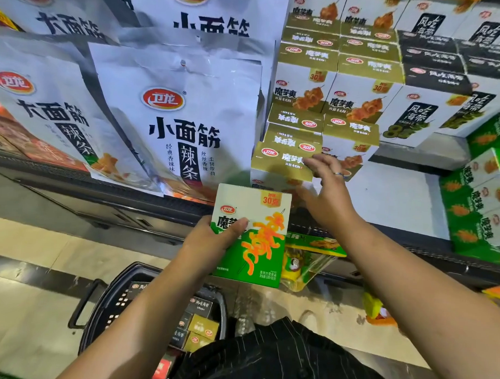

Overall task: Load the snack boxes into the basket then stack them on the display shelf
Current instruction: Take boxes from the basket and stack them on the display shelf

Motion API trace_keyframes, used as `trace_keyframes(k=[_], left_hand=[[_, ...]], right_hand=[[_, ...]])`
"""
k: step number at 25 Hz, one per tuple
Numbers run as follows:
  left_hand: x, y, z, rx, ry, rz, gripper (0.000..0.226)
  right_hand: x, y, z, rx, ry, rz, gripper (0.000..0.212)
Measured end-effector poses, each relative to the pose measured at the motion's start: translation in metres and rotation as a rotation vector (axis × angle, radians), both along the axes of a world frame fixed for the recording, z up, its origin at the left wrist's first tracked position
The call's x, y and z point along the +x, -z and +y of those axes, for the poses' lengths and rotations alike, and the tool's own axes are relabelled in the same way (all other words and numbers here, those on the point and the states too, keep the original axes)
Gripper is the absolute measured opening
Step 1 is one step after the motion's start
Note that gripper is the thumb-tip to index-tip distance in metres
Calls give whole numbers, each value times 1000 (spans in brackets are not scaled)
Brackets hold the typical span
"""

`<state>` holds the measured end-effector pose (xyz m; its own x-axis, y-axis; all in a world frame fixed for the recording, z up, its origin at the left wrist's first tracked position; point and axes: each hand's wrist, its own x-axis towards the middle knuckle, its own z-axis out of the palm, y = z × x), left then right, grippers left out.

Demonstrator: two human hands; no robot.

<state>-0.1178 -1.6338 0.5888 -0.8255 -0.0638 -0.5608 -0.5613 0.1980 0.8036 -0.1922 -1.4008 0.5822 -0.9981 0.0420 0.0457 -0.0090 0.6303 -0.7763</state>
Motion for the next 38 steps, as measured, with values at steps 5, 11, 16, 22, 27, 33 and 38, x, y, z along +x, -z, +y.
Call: trace_keyframes(k=[5,11,16,22,27,33,38], left_hand=[[-3,1,13,1,92,-37,78],[-1,4,52,15,222,0,76],[6,-3,113,22,333,68,72],[38,-12,213,25,411,155,58],[76,-27,304,46,505,188,88],[109,-59,406,197,555,170,36],[109,-76,467,212,594,277,53]], right_hand=[[21,-14,8,-92,73,-18,35],[76,-25,26,-471,241,-157,31],[122,-25,65,-617,370,-155,39],[184,-33,140,-813,534,-114,41],[227,-45,231,-789,571,-56,39],[255,-72,339,-706,567,65,43],[261,-99,403,-660,486,58,44]])
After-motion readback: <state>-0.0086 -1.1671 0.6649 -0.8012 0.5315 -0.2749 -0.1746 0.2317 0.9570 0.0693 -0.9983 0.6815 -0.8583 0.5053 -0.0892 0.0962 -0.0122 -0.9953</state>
